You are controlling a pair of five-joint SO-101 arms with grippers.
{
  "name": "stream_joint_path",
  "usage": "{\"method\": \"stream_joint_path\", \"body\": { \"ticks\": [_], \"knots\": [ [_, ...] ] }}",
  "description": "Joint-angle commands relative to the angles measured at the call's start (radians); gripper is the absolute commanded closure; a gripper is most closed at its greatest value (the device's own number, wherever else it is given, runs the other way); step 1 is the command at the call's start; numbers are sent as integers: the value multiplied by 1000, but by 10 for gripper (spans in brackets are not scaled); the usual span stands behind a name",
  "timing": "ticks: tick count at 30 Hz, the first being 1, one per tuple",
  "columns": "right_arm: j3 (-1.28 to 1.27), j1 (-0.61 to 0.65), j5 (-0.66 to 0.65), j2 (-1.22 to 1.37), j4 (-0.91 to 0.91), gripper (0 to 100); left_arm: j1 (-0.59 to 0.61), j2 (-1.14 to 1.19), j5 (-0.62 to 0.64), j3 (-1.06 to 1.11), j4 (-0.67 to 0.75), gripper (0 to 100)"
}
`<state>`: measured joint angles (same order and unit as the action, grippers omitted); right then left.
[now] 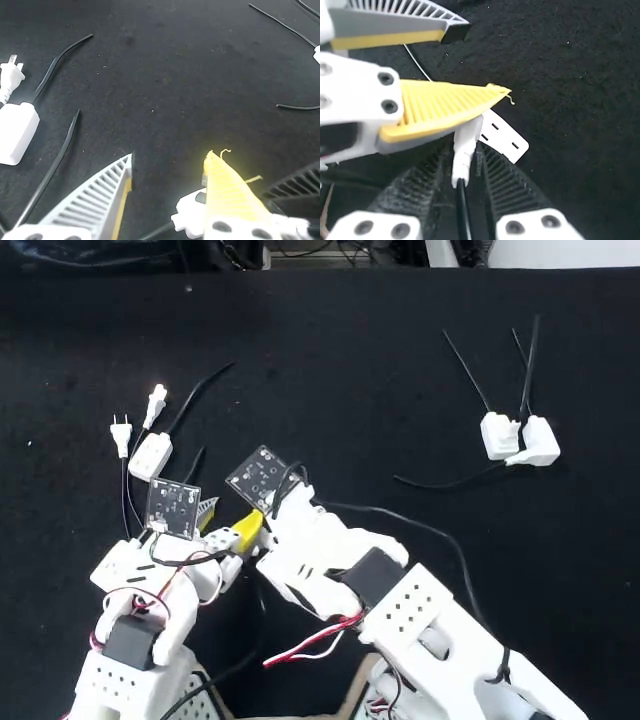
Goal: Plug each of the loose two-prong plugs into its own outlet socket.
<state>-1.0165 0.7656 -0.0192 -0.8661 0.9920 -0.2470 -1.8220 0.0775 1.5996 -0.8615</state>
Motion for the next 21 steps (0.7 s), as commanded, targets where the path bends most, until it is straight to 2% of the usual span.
{"method": "stream_joint_path", "body": {
  "ticks": [1, 4, 15, 18, 21],
  "knots": [
    [27, 6, 46, -45, -43, 988, -15, 3, -14, -31, -11, 766],
    [27, 6, 89, -45, -46, 987, -15, 3, -12, -31, -11, 766],
    [27, 6, 100, -45, -44, 987, -15, 3, -9, -30, -12, 766],
    [21, -2, 81, -38, -23, 987, -15, 3, -14, -30, -11, 766],
    [22, -64, -11, -38, 46, 987, 4, 3, -14, -31, -9, 766]
  ]
}}
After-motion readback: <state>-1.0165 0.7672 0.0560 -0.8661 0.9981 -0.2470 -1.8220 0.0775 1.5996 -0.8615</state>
